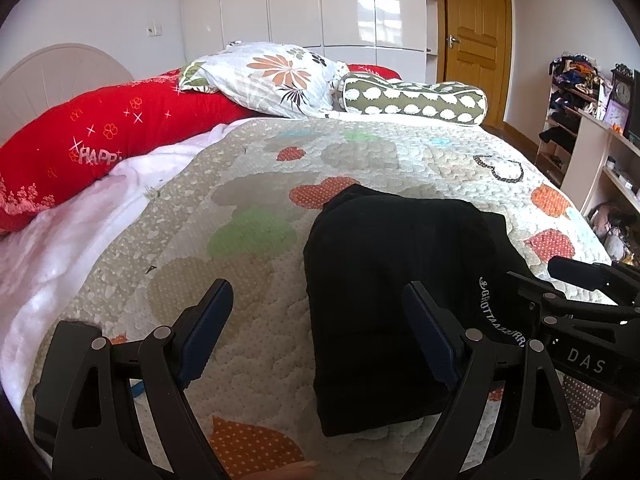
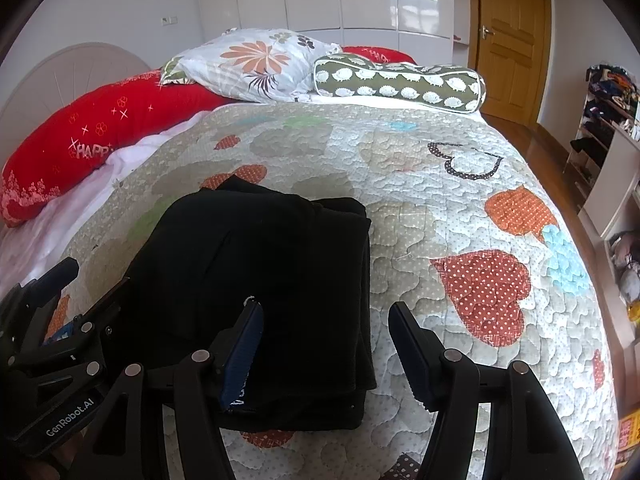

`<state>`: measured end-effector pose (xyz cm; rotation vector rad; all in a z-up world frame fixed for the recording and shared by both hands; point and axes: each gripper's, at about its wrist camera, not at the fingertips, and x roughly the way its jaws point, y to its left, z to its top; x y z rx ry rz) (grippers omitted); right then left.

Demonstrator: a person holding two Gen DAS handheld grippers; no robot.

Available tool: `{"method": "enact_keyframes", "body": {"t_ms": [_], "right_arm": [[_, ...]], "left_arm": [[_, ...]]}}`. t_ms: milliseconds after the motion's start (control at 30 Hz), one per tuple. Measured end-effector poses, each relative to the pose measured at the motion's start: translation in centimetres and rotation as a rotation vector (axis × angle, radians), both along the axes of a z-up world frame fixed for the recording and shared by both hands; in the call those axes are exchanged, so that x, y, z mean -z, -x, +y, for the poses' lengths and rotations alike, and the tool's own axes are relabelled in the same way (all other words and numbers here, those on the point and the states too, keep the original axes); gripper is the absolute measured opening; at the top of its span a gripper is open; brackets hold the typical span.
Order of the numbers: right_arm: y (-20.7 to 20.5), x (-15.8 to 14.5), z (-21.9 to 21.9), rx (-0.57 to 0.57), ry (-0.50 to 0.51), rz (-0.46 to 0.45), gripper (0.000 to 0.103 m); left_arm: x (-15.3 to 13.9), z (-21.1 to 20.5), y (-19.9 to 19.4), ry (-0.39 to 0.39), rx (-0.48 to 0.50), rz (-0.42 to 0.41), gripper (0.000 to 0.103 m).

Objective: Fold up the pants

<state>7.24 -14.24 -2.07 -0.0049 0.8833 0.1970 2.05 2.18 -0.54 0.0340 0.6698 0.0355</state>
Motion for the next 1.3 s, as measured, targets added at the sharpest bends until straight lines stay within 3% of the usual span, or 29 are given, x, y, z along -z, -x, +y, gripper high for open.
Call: {"method": "enact_keyframes", "body": {"t_ms": [1300], "right_arm": [[-0.04, 0.45, -0.21, -0.001, 0.010, 0.019, 0.064]], "left_arm": [[-0.06, -0.14, 0.00, -0.005, 0.007, -0.009, 0.087]]}}
